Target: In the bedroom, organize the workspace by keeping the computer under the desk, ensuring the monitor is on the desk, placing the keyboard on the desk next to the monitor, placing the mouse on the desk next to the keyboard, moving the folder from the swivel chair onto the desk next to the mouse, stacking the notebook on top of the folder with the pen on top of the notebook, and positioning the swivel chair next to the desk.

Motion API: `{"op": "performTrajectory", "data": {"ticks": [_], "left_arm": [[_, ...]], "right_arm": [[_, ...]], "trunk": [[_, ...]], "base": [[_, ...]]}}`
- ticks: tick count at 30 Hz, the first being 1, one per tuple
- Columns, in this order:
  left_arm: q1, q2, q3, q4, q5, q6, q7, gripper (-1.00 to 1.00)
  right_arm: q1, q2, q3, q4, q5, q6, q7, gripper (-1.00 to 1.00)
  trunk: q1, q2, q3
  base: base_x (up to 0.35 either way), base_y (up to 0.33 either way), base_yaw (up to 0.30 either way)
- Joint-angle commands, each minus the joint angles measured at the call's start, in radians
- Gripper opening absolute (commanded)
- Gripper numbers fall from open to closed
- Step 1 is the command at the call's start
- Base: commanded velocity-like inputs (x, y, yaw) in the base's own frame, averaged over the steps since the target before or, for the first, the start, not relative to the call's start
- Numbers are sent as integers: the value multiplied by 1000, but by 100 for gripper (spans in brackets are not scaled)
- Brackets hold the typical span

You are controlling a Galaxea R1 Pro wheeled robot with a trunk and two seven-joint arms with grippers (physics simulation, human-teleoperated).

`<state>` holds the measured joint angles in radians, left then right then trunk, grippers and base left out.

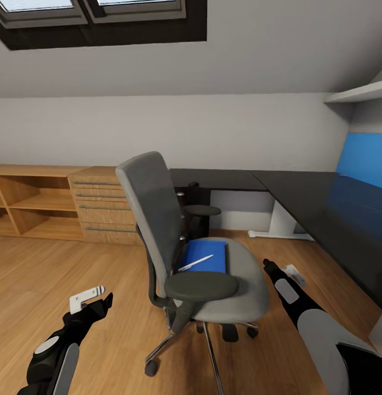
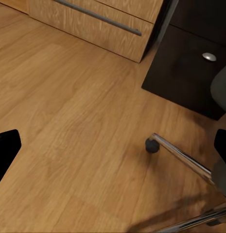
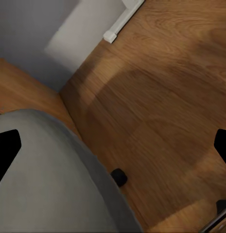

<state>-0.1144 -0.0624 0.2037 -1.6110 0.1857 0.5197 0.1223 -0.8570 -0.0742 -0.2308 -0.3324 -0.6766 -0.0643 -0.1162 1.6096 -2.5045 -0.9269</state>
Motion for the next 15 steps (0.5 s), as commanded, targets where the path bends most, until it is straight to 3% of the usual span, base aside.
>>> {"op": "performTrajectory", "data": {"ticks": [1,15], "left_arm": [[-1,-1,0,-1,11,5,7,100],[-1,-1,0,-1,11,5,7,100]], "right_arm": [[-1,0,2,0,-11,-3,-2,100],[-1,-1,1,1,-34,11,-6,100]], "trunk": [[0,0,-1],[0,0,-1]], "base": [[12,0,0],[2,0,0]]}}
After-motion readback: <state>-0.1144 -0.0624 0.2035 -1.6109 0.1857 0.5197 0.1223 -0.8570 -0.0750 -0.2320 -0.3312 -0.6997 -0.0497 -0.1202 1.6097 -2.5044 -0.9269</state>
